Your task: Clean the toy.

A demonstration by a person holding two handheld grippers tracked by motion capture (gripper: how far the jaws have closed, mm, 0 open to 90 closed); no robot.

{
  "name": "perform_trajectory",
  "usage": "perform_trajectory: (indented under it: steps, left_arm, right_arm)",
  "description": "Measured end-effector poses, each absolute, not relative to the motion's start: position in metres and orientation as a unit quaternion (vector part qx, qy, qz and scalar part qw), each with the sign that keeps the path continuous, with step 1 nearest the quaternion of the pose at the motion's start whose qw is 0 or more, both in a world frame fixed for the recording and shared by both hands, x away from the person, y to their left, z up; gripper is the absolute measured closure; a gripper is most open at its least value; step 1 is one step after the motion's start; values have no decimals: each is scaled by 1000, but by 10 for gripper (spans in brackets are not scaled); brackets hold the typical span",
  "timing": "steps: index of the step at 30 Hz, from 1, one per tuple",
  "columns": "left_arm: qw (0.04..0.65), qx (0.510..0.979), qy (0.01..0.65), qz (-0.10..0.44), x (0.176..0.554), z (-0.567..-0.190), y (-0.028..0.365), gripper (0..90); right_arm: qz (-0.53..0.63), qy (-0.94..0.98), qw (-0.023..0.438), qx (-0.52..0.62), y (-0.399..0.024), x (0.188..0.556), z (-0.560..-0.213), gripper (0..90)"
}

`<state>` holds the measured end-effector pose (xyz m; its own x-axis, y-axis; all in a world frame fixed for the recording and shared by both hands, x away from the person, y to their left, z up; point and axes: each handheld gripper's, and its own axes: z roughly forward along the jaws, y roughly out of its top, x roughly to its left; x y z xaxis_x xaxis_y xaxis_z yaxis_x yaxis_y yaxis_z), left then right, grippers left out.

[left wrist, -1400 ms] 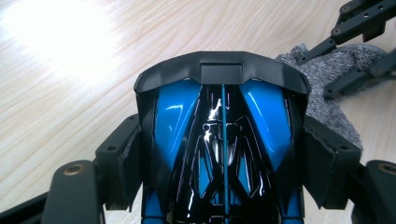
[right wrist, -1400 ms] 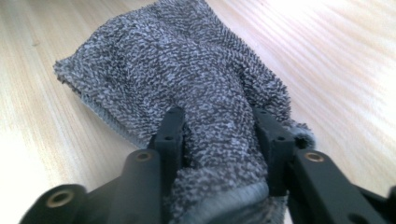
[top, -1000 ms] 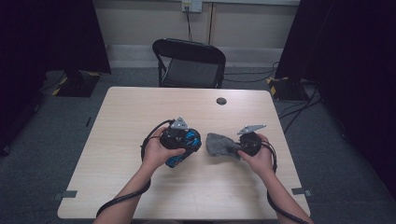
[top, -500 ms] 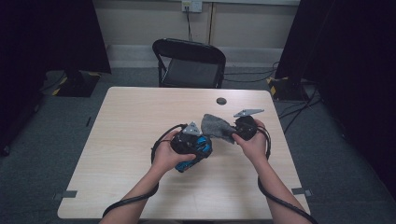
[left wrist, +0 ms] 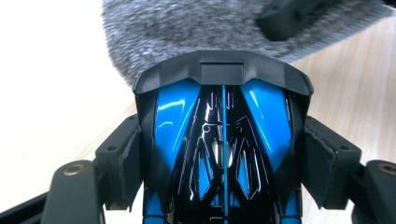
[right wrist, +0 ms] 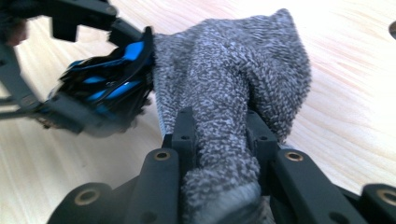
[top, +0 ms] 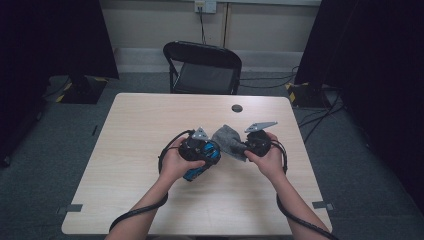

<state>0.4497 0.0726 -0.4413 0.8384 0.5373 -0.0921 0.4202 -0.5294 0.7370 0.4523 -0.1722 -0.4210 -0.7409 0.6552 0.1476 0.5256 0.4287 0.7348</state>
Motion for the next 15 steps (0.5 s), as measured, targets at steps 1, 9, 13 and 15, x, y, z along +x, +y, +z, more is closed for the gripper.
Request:
perform_trajectory:
  steps: [1,9,13,15]
  left_arm:
    - [398,872,276,76,451,-442,73,255]
    - [386,872,289,87,458,-441,79,254]
    - [379,873,295,91,461,-443,80,255]
    - [376,873,298,90,463,-444,82,254]
  right_arm:
    - [405,842,78,349,-173,451,-421,708]
    - [417,843,69,333,-177,442,-421,709]
    - [418,845,69,327,-179,438,-422,709]
    - [419,845,67,325,-180,436,-423,709]
